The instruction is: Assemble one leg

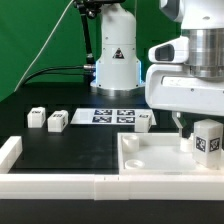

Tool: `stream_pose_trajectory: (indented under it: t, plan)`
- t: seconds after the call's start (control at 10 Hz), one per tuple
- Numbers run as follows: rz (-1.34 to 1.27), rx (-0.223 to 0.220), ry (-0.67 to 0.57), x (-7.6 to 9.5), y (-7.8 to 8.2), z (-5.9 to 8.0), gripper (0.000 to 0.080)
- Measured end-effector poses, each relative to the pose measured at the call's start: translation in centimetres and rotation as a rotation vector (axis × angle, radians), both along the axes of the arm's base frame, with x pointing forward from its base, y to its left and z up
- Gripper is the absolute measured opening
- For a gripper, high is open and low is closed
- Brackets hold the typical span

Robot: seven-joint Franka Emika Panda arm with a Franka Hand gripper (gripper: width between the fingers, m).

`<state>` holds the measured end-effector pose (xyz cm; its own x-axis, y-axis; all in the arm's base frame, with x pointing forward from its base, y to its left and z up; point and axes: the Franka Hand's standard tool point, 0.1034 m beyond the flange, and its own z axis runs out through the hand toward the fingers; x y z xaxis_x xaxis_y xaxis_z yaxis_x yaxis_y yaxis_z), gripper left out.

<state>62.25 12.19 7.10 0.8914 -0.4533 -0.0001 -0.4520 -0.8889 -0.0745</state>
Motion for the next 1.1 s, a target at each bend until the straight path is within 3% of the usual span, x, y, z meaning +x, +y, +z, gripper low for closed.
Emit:
stream_pose_trajectory:
  t: [0.7, 0.8, 0.9, 1.0, 1.1]
  plan:
    - [0.658, -0.032, -0.043, 0.12, -0.34, 0.05, 0.0649]
    - [0.651, -0.032, -0.042, 0.11, -0.32, 0.05, 0.0547]
    - [0.651, -0.032, -0.042, 0.12, -0.34, 0.05, 0.0547]
    - [0.65, -0.032, -0.042, 0.12, -0.35, 0.04, 0.0362]
    - [0.636, -0.031, -0.041, 0.12, -0.35, 0.04, 0.0362]
